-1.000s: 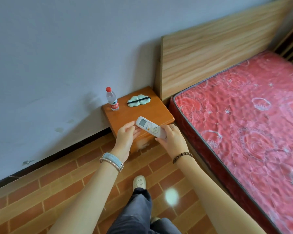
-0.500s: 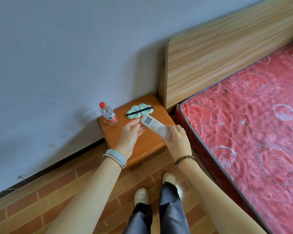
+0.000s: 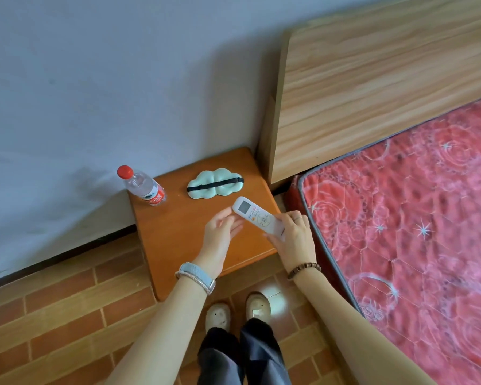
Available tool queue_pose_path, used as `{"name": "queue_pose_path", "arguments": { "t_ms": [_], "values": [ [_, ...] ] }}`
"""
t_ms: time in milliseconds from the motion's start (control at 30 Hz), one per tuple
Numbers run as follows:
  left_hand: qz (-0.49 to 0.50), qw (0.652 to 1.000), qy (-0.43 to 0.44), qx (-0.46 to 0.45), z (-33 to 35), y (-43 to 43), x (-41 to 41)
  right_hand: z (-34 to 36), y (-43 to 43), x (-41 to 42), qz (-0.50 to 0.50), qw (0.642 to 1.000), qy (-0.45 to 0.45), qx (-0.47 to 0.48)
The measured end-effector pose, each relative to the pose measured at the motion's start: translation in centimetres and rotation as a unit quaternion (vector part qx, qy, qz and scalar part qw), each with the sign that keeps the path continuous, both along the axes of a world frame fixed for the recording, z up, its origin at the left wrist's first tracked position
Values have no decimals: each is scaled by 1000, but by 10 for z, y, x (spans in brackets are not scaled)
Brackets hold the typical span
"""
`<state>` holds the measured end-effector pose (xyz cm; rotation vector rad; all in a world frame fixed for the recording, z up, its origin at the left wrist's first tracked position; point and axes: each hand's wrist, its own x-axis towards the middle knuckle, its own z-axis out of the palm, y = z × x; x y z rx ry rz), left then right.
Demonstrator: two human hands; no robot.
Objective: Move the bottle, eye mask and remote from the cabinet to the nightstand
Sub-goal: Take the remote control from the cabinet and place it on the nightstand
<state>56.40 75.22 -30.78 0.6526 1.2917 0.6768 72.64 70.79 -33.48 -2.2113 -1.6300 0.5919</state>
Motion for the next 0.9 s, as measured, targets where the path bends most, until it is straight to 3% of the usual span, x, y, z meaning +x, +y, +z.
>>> {"name": "queue_pose_path", "arguments": {
  "t_ms": [433, 900],
  "values": [
    [-7, 996, 55, -74, -158, 40, -11, -151, 44, -35, -20, 997, 36, -69],
    [-36, 994, 73, -73, -190, 33, -10, -186, 48, -50, -59, 993, 40, -99]
  ]
}}
